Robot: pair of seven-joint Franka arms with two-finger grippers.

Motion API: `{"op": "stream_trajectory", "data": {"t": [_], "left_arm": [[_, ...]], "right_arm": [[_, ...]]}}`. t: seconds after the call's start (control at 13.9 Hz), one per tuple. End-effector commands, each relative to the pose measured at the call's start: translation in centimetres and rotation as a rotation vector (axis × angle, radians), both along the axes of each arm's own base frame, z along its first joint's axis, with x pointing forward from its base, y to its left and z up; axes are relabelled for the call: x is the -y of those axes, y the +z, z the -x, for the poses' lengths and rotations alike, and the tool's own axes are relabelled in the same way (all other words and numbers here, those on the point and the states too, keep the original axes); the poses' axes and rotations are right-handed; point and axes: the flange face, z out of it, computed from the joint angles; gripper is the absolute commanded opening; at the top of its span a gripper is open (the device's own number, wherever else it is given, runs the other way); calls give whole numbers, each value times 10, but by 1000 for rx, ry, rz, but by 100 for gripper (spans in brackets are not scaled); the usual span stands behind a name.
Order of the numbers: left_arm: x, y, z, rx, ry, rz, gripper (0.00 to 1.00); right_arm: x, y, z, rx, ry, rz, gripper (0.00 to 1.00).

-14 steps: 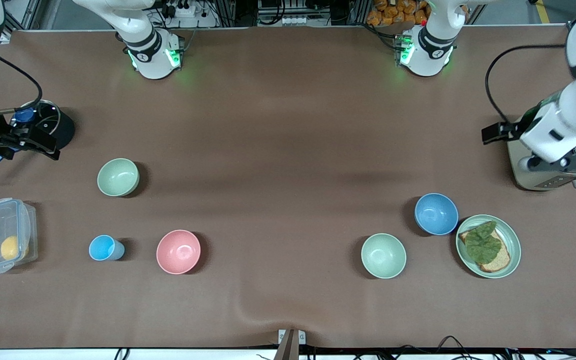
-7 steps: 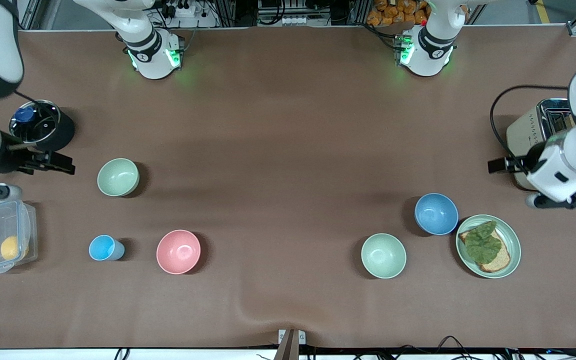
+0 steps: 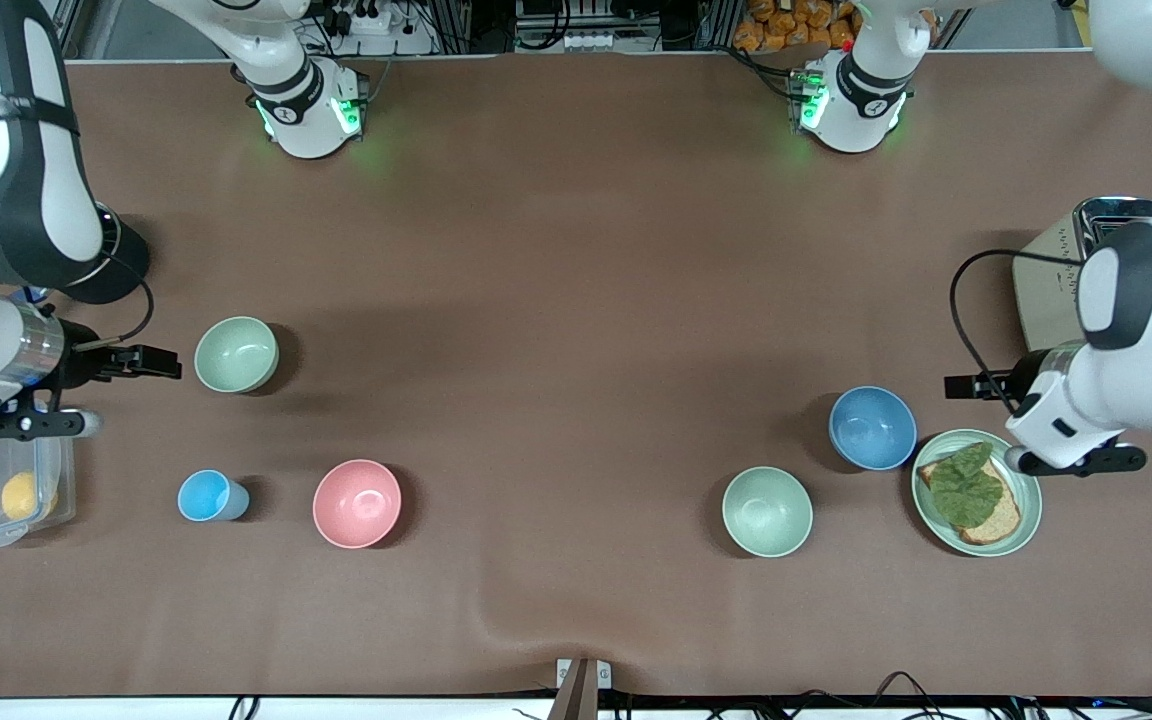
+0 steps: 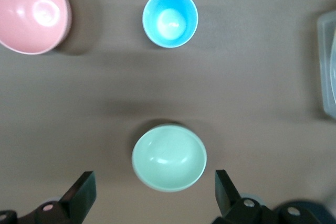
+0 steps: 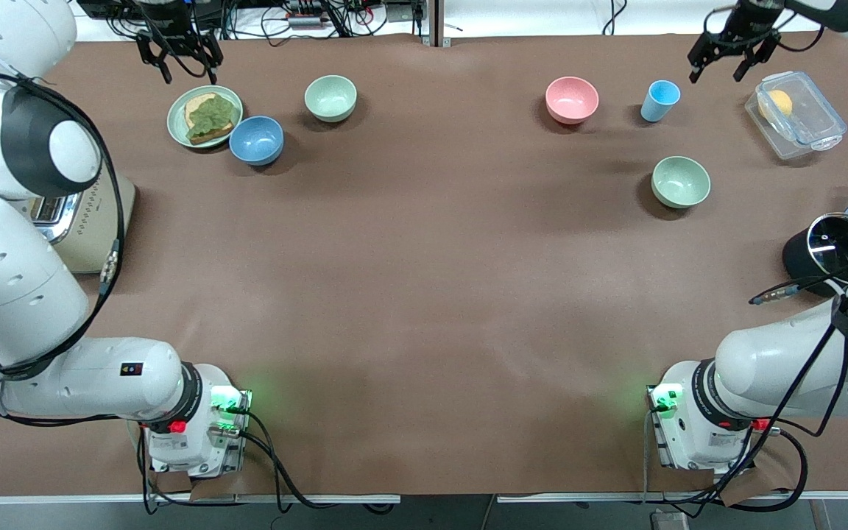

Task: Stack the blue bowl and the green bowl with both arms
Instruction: 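Reach the right gripper to the green bowl while the left gripper reaches the blue bowl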

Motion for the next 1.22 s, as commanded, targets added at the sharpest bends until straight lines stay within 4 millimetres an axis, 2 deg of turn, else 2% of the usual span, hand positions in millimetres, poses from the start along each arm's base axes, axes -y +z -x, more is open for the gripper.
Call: {"op": "stream_trajectory", "data": {"t": [0.0,0.07,0.22,0.29,0.43,0.58,0.72,0.94,1.01,1.15], "left_arm": [[1,-61,-12,-61,-2,-21,100],[3,-83,-12,-90,-9,-25,100],[-4,-111,-19,-67,0,-16,100],[-13,-120,-23,-23,9,-13,100],[-33,-139,-15,18,35,-1,100],[-34,-150,-3,80,35,13,100],[-31,-160,9,138,26,22,100],[-33,-167,19,175,29,28,100],[-32,-167,21,178,31,27,100],[-28,-171,26,197,44,29,100]], "right_arm": [[15,-54,22,36,36,-22,100],[14,-67,27,45,36,-21,100],[18,-94,31,52,45,-23,100],[28,-108,30,60,72,-28,100],[60,-134,33,52,136,-50,100],[76,-161,37,48,174,-64,100],[89,-173,41,60,198,-85,100],[76,-187,52,39,165,-139,99],[73,-191,55,31,160,-148,94],[72,-194,58,24,161,-151,74]]}}
